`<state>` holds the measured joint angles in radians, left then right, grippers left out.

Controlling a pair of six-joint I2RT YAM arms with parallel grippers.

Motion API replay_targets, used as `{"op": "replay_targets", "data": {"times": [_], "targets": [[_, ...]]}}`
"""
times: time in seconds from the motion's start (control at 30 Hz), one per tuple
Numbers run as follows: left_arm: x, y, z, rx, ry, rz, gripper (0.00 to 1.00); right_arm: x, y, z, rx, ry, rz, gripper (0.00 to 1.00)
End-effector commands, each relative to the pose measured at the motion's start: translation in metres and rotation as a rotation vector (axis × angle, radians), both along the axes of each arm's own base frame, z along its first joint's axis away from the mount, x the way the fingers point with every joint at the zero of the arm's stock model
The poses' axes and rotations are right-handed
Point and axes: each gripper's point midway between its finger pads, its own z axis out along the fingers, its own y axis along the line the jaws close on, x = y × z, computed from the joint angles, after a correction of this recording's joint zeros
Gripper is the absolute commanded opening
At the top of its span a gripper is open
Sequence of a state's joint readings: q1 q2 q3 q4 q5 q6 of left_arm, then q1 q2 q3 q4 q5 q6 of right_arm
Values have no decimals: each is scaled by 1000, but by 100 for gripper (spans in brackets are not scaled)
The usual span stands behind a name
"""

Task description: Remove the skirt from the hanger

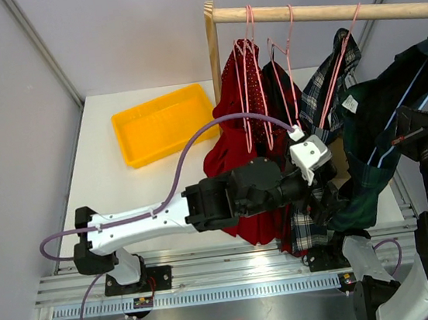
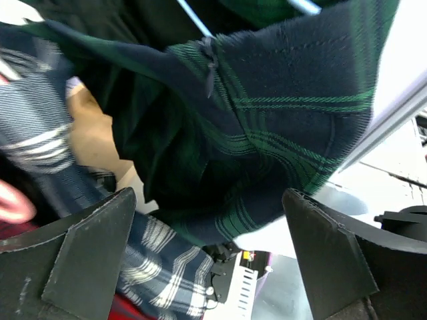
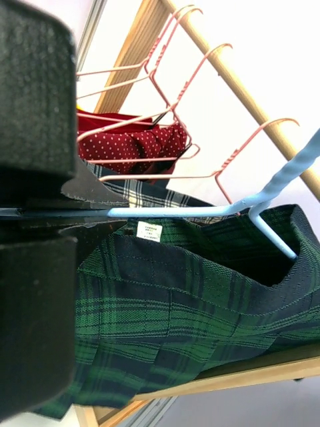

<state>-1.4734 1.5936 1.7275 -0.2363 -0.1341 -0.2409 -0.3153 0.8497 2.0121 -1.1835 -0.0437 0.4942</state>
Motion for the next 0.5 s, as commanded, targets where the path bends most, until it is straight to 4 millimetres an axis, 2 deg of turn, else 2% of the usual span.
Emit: {"op": "replay_targets", "data": {"times": [0.0,0.1,0.23,0.33,0.47], "targets": [[-20,-12,42,-149,4,-74,97,-6,5,36,-28,-130,13,0],[-30,-18,46,-174,15,-110,97,-7,4,37,-31,-133,14,0],[-46,-11,56,-187,21,-133,98,-8,5,37,-36,-133,23,0],[-51,-4,58,-174,-17,-89,98,-8,5,35,-38,-131,25,0],[-46,1,59,-149,-36,-60,99,-11,4,32,-37,-130,14,0]]}}
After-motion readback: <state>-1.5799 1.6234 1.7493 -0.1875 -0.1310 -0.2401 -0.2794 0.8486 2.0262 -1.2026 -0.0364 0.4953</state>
